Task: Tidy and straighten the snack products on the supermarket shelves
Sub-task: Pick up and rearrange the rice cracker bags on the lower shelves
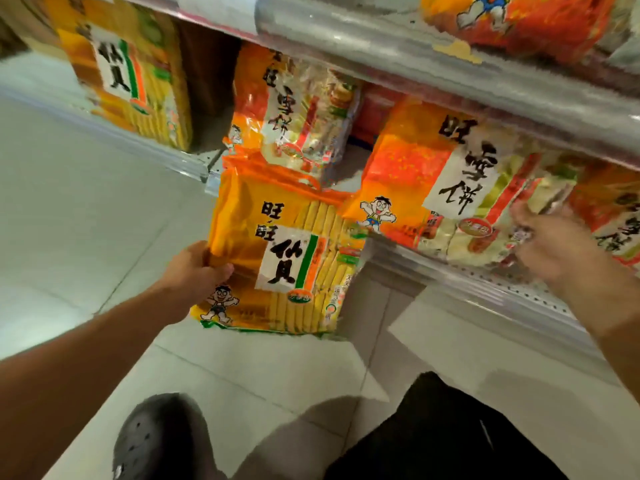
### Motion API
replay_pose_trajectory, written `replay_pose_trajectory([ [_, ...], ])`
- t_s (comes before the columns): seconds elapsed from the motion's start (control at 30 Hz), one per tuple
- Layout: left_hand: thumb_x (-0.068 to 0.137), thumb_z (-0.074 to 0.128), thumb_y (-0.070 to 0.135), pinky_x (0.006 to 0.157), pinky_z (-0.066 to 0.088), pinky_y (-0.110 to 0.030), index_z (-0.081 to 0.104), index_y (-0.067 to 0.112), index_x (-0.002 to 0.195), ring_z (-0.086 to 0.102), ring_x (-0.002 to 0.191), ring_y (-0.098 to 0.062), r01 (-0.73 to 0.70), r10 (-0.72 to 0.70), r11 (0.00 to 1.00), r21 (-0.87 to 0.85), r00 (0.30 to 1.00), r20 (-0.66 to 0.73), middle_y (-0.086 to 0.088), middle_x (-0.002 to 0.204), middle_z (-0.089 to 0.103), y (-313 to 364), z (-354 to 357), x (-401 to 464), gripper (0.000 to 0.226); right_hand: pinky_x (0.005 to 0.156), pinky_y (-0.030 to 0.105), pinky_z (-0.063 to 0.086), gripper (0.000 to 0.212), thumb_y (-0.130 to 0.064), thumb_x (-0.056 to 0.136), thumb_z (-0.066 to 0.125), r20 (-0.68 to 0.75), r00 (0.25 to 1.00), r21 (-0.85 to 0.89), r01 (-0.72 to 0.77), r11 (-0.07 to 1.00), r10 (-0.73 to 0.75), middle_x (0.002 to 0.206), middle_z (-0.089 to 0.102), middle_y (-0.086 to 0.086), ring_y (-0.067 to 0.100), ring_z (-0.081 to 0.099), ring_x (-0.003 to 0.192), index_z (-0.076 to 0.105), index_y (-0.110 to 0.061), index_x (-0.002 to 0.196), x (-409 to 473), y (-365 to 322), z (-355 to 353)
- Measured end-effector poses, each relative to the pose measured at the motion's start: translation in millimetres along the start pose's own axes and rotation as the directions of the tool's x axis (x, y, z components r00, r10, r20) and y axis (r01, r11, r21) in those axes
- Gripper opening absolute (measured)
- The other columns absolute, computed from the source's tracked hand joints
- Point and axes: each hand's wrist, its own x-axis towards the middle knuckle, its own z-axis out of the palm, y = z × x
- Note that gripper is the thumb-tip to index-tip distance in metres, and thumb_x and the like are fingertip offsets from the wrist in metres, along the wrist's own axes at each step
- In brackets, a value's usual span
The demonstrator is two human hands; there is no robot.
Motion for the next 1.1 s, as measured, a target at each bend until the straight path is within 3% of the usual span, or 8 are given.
replay_pose_trajectory([
  [0.07, 0.091, 0.068, 0.014, 0.091, 0.052, -0.05, 0.06, 0.02, 0.11, 0.064, 0.099, -0.031, 0.027, -0.027, 0.999, -0.032, 0.999, -0.018, -0.008, 0.104, 0.069, -16.2, -5.3, -12.6, 0.021, 0.088, 0.036, 0.052, 0.04, -0.01, 0.095, 0.057, 0.01, 1.0, 0.014, 0.006, 1.0, -0.006, 0.122, 0.066, -0.007, 0.006, 0.063, 0.107, 0.052, -0.019, 0.134, 20.1, -9.7, 20.9],
  [0.13, 0.092, 0.067, 0.014, 0.092, 0.051, -0.051, 0.06, 0.021, 0.11, 0.064, 0.099, -0.031, 0.048, -0.049, 0.996, -0.072, 0.999, -0.021, -0.009, 0.105, 0.068, -30.7, -8.4, -27.0, 0.021, 0.097, 0.041, 0.05, 0.045, -0.004, 0.097, 0.051, 0.032, 0.999, 0.031, 0.012, 0.999, -0.013, 0.131, 0.061, 0.0, 0.013, 0.061, 0.115, 0.049, -0.017, 0.139, 38.2, -8.3, 40.9],
  [0.27, 0.092, 0.066, 0.015, 0.09, 0.053, -0.052, 0.058, 0.029, 0.104, 0.066, 0.097, -0.028, 0.111, -0.119, 0.98, -0.168, 0.992, -0.039, -0.005, 0.103, 0.069, -59.6, -7.0, -50.2, 0.021, 0.097, 0.037, 0.048, 0.046, 0.002, 0.094, 0.054, 0.016, 0.998, -0.002, 0.057, 0.998, -0.057, 0.126, 0.062, 0.01, 0.019, 0.063, 0.101, 0.05, -0.01, 0.138, 55.0, 11.8, 70.7],
  [0.37, 0.091, 0.067, 0.019, 0.077, 0.056, -0.043, 0.057, 0.033, 0.103, 0.067, 0.093, -0.025, 0.124, -0.134, 0.968, -0.217, 0.991, -0.032, -0.003, 0.104, 0.07, -74.4, -3.2, -59.0, 0.02, 0.096, 0.05, 0.05, 0.048, 0.003, 0.089, 0.062, -0.045, 0.992, -0.053, 0.116, 0.992, -0.118, 0.129, 0.062, 0.005, 0.021, 0.064, 0.11, 0.054, -0.014, 0.133, 74.5, 29.8, 83.4],
  [0.53, 0.09, 0.069, 0.023, 0.061, 0.055, -0.027, 0.059, 0.035, 0.102, 0.07, 0.091, -0.02, 0.115, -0.117, 0.959, -0.26, 0.993, 0.006, 0.003, 0.106, 0.07, -80.9, 10.0, -62.6, 0.019, 0.08, 0.053, 0.057, 0.044, 0.002, 0.076, 0.076, -0.193, 0.981, -0.102, 0.002, 0.995, -0.021, 0.11, 0.07, 0.006, 0.025, 0.071, 0.088, 0.061, -0.017, 0.112, 106.3, 48.4, 95.4],
  [0.7, 0.09, 0.068, 0.022, 0.08, 0.06, -0.044, 0.06, 0.031, 0.116, 0.07, 0.098, -0.025, 0.097, -0.082, 0.958, -0.271, 0.994, 0.069, 0.001, 0.111, 0.071, -66.9, 24.4, -60.3, 0.028, 0.08, 0.05, 0.058, 0.056, -0.005, 0.074, 0.079, -0.244, 0.969, -0.158, -0.001, 0.987, -0.038, 0.111, 0.068, 0.005, 0.026, 0.069, 0.092, 0.054, -0.017, 0.122, 119.9, 53.3, 92.1],
  [0.87, 0.091, 0.066, 0.022, 0.089, 0.056, -0.049, 0.057, 0.025, 0.123, 0.068, 0.101, -0.026, 0.063, -0.036, 0.968, -0.244, 0.993, 0.114, -0.001, 0.115, 0.069, -45.2, 32.6, -55.6, 0.033, 0.065, 0.035, 0.06, 0.036, -0.015, 0.074, 0.081, -0.178, 0.979, -0.227, 0.054, 0.972, -0.096, 0.102, 0.073, 0.001, 0.017, 0.071, 0.081, 0.063, -0.022, 0.105, 114.9, 56.2, 85.0],
  [1.1, 0.093, 0.062, 0.018, 0.094, 0.053, -0.052, 0.055, 0.019, 0.128, 0.065, 0.106, -0.03, 0.059, -0.019, 0.972, -0.228, 0.984, 0.176, -0.005, 0.119, 0.067, -21.1, 32.5, -45.4, 0.036, 0.095, 0.03, 0.037, 0.078, -0.043, 0.083, 0.071, -0.129, 0.965, -0.422, 0.157, 0.893, -0.23, 0.145, 0.046, -0.001, 0.02, 0.047, 0.129, 0.031, -0.026, 0.148, 56.3, 102.3, 60.9],
])
